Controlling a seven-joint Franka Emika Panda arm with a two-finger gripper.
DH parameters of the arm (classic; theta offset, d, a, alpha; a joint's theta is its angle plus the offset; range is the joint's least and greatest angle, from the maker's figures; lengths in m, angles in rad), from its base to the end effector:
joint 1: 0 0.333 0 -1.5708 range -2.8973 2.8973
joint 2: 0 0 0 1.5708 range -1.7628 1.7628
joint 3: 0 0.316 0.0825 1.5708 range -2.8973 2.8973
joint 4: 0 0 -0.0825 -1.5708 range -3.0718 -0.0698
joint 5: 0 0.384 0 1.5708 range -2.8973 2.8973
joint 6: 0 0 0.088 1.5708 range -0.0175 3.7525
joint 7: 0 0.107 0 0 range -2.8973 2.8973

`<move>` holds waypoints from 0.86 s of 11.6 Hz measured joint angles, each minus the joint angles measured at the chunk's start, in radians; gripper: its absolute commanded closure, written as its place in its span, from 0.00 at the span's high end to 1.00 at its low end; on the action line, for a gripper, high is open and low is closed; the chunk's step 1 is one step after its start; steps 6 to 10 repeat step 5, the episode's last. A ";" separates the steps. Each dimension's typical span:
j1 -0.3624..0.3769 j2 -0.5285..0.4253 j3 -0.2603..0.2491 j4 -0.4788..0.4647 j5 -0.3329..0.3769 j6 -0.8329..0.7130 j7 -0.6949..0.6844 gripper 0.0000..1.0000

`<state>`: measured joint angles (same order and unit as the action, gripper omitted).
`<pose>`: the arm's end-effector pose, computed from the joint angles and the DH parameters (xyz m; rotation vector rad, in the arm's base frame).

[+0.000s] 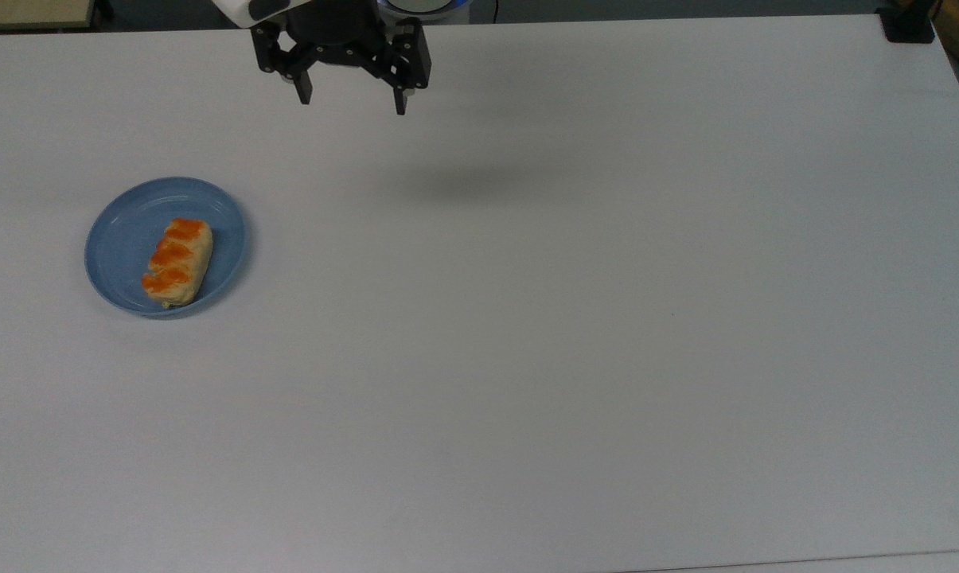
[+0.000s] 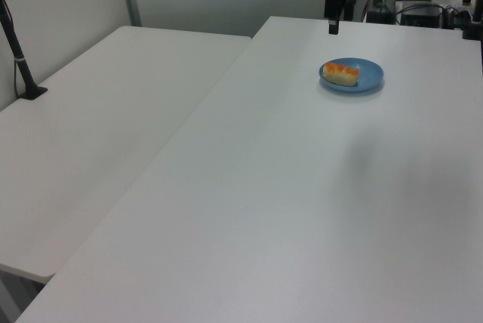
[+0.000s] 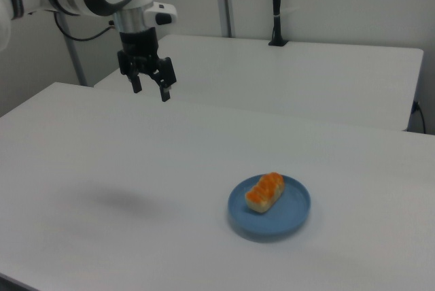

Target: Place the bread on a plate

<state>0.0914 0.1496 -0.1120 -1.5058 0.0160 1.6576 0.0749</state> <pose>0.6063 -0.0061 0.5766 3.1374 -0.1501 0.0050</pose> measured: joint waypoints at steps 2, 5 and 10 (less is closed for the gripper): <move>-0.018 -0.010 0.037 -0.001 0.000 -0.001 0.003 1.00; -0.038 -0.014 0.054 -0.002 0.000 -0.001 0.003 1.00; -0.038 -0.014 0.054 -0.002 0.000 -0.001 0.003 1.00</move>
